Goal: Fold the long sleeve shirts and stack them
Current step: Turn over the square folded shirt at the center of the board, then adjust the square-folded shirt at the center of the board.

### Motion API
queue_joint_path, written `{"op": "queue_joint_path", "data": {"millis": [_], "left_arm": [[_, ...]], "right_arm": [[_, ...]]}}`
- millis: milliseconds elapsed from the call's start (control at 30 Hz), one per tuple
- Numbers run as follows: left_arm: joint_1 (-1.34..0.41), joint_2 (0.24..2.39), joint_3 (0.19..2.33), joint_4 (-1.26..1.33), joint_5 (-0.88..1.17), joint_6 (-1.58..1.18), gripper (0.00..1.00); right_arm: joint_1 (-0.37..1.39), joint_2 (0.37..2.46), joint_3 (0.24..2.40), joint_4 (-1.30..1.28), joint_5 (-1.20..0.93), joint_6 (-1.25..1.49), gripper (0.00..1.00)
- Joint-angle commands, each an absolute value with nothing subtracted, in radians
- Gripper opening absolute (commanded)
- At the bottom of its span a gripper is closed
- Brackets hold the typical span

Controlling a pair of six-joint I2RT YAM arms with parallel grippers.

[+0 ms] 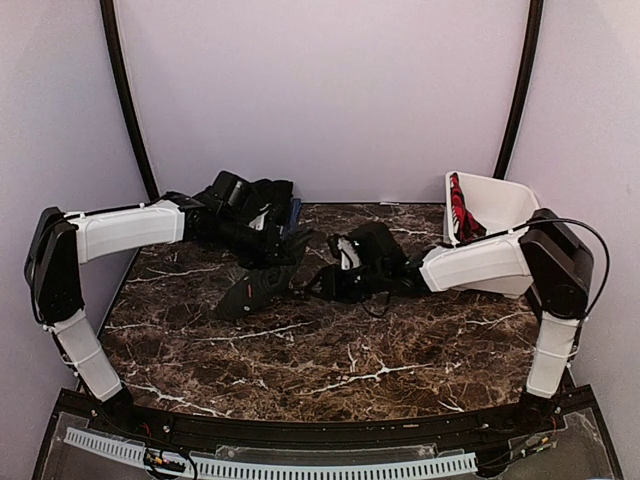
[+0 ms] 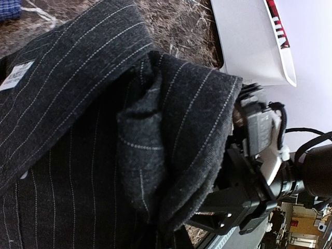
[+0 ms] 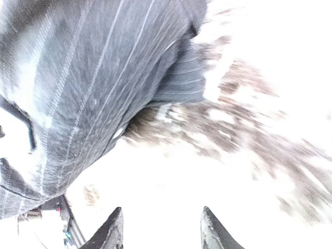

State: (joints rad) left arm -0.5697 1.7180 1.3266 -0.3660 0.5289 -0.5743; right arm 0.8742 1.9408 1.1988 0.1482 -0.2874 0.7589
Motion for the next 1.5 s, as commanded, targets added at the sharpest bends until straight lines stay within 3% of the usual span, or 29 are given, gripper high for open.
{"op": "queue_joint_path", "data": {"millis": [0, 67, 133, 200, 267, 533, 967, 1467], "left_arm": [[-0.698, 1.739, 1.313, -0.253, 0.480, -0.669, 0.05], [-0.761, 1.781, 1.313, -0.184, 0.481, -0.725, 0.13], [-0.821, 1.837, 1.352, -0.165, 0.472, -0.753, 0.31], [-0.865, 1.893, 1.416, -0.176, 0.465, -0.752, 0.58], [-0.883, 1.927, 1.455, -0.177, 0.461, -0.757, 0.63], [-0.841, 1.841, 1.479, -0.280, 0.303, -0.703, 0.68], [-0.522, 1.784, 1.302, -0.439, 0.206, -0.485, 0.68], [-0.485, 1.870, 1.204, -0.416, 0.352, -0.419, 0.73]], "right_arm": [[0.843, 1.749, 1.020, 0.056, -0.079, 0.716, 0.49], [0.822, 1.643, 0.929, 0.031, -0.021, 0.733, 0.54], [0.806, 1.571, 0.868, 0.014, 0.022, 0.747, 0.58], [0.801, 1.523, 0.833, -0.009, 0.056, 0.748, 0.63], [0.798, 1.504, 0.826, -0.051, 0.069, 0.751, 0.65], [0.799, 1.511, 0.782, -0.052, 0.005, 0.771, 0.68], [0.822, 1.680, 0.862, -0.019, -0.032, 0.770, 0.68], [0.852, 1.837, 1.005, -0.102, 0.034, 0.697, 0.58]]}}
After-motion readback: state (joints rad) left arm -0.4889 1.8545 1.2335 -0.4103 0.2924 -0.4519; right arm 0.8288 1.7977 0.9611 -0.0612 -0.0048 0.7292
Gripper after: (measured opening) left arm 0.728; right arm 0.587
